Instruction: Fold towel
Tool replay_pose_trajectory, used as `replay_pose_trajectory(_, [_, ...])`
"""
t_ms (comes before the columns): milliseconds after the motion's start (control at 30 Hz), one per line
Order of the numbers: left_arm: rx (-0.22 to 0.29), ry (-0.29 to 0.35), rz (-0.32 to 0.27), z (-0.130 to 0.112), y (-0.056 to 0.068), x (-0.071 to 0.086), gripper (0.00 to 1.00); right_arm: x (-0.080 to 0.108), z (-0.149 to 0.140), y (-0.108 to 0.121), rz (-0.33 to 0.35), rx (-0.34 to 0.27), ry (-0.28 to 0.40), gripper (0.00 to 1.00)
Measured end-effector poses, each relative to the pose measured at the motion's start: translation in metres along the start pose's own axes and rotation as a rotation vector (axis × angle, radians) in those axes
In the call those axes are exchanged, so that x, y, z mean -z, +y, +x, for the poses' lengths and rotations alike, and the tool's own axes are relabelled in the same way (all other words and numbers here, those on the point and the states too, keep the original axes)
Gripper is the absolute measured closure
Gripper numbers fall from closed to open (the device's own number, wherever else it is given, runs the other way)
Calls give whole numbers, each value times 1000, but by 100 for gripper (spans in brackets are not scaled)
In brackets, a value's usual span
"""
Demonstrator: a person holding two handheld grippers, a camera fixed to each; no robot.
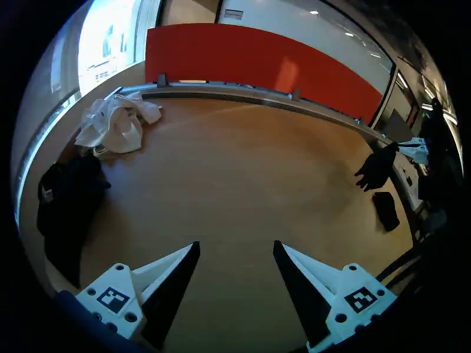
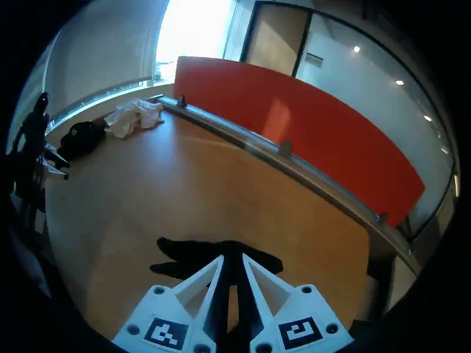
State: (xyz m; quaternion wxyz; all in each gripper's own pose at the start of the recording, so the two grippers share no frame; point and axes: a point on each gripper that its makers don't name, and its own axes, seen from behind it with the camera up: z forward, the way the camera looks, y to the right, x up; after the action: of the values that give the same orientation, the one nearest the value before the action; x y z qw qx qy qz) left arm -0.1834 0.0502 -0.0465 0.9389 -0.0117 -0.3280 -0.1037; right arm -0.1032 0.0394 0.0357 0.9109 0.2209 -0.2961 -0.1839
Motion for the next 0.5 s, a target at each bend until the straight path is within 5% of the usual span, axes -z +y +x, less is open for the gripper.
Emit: replay_pose_trajectory(500, [-27,-12,0,3,13,-5,8,23,-61,62,-61,-55,-77,93])
